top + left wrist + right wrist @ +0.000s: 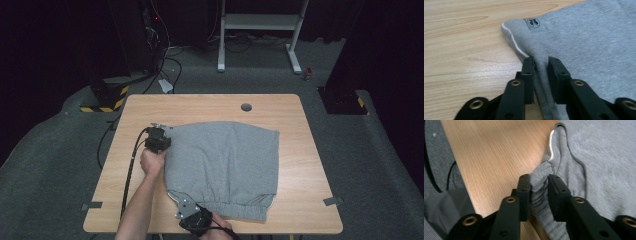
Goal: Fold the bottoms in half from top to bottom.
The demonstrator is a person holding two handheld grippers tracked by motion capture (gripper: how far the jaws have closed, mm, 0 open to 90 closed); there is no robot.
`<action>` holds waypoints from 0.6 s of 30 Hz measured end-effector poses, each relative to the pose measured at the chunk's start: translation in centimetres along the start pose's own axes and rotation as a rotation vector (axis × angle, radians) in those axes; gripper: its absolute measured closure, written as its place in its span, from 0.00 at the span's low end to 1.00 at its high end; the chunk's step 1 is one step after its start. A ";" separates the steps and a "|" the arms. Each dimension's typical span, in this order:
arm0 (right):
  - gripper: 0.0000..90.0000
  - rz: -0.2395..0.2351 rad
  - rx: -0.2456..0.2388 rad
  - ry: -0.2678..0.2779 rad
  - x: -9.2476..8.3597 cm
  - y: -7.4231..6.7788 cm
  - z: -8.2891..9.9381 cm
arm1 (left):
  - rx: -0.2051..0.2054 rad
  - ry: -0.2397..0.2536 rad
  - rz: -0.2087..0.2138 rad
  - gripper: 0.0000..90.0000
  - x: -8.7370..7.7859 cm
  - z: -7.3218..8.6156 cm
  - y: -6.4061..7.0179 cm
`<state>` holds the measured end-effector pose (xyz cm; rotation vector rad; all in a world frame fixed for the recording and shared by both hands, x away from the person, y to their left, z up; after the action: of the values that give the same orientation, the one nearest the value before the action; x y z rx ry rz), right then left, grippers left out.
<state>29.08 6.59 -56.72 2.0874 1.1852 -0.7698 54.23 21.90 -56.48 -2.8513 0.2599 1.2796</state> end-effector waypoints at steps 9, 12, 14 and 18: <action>0.90 -0.028 0.032 0.022 -0.6 0.4 0.1 | -0.095 -0.055 0.081 0.95 0.1 -0.5 -0.5; 0.90 -0.031 0.040 0.032 -1.1 0.6 0.1 | -0.091 -0.031 0.107 0.96 -0.6 -1.3 -0.2; 0.90 -0.038 0.054 0.050 -1.4 0.7 0.1 | -0.113 -0.021 0.133 0.96 -1.0 -1.6 0.0; 0.90 -0.048 0.070 0.072 -2.6 1.0 0.2 | -0.136 0.011 0.178 0.96 -1.9 -2.0 -0.1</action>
<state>28.86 4.64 -54.75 2.1668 1.2678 -0.7746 54.49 22.15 -53.69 -3.0085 0.4540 1.3606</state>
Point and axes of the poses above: each handheld gripper's, and its own axes: x roughly forward along the jaws, z roughly out of its underside, y roughly to its right, the point moved 7 cm from there along x, roughly forward along the jaws, and after that the axes turned 4 degrees about -x, right-handed, at the moved point
